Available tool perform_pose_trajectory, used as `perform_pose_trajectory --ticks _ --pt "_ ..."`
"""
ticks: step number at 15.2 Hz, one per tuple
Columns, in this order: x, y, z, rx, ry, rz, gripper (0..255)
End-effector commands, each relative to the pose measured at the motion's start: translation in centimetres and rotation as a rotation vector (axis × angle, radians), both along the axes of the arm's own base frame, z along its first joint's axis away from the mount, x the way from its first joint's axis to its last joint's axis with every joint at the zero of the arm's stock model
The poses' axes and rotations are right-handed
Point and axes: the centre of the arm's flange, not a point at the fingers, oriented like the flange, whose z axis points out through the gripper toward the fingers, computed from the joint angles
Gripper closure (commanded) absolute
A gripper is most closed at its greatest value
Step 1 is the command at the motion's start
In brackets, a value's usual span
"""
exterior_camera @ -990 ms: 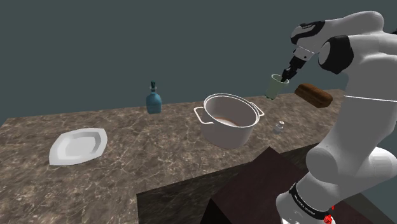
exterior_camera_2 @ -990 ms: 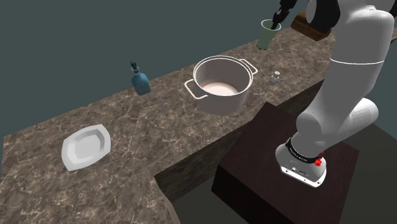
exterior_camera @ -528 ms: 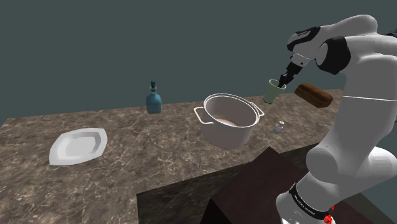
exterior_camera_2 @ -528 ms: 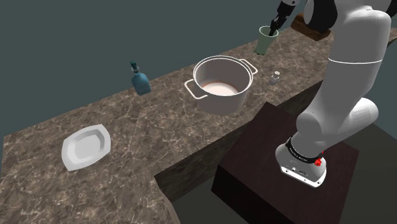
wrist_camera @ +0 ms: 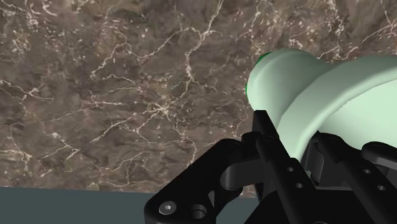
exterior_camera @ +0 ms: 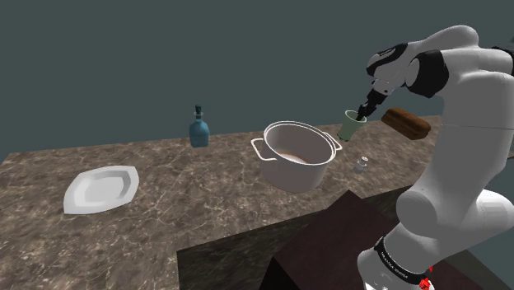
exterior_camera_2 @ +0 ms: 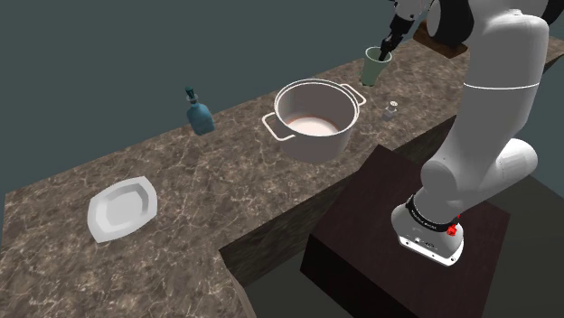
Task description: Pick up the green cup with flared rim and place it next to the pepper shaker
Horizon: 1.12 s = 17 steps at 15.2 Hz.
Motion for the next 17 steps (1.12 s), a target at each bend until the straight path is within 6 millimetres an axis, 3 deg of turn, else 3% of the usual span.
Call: perform_pose_trajectory --ticks 1,17 --pt "0.0 0.0 -1.1 -0.001 -0.001 0.000 255" --pt "0.0 0.0 -9.5 -0.001 -0.001 0.000 255"
